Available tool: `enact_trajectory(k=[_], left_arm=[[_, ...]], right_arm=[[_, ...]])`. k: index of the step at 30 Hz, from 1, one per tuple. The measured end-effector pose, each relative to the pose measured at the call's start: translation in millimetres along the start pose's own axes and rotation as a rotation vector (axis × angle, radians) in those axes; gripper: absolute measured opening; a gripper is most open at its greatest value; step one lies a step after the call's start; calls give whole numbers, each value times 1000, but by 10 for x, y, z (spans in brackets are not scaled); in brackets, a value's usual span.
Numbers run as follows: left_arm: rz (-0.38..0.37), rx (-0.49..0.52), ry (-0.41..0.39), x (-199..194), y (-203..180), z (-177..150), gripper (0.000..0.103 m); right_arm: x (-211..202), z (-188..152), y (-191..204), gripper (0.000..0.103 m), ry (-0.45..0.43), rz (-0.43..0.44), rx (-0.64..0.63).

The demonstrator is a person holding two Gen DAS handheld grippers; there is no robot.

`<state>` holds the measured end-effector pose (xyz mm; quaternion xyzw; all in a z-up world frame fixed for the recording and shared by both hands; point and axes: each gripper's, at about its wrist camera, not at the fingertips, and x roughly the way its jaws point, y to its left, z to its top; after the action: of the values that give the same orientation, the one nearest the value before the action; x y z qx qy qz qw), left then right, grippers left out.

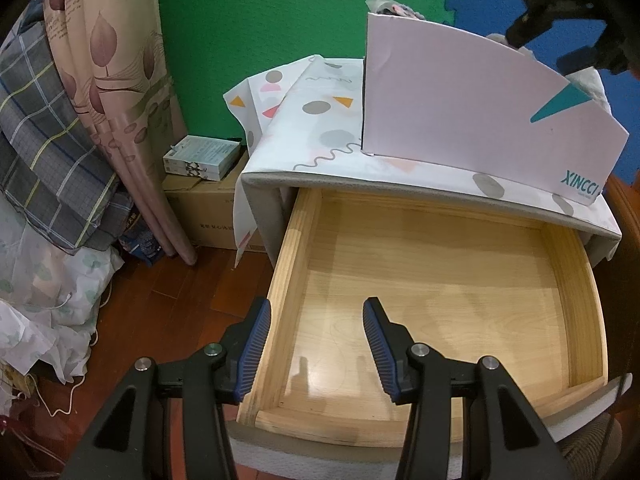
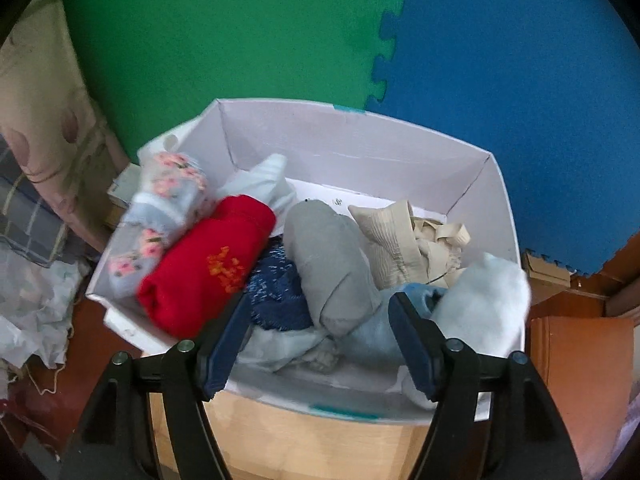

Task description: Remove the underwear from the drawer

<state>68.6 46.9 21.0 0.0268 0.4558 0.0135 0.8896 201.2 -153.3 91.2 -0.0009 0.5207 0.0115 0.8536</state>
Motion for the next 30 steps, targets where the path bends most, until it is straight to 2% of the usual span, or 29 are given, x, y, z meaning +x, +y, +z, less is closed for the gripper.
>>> enact_trajectory(k=[1,3,10,18,21,26,30], left_arm=[[3,-1,0,3,-3,2,49],[4,-3,-1,5,-7,6,49],[4,9,-10,-15,-32,3,49],[-1,10,-23,-60,-53,-9,49],[4,19,-26,-81,-88,-19,49],[7,46,-40,-158,-168,-61,49],[-9,64,-35,-204,-229,-123,49]], right_arm=[[-56,-22,-10,70,-12,8,4],[-215,-108,-29,82,-49,15,10],[-565,-715,-79,85,-138,6,5],[-523,-1649,-147,89,-191,-59,-12],[-420,-1945,-190,89,-187,-79,9],[-209,-2341,-299,89,-132,-63,74],[-100,-2476,-371,90,-108,-29,97]])
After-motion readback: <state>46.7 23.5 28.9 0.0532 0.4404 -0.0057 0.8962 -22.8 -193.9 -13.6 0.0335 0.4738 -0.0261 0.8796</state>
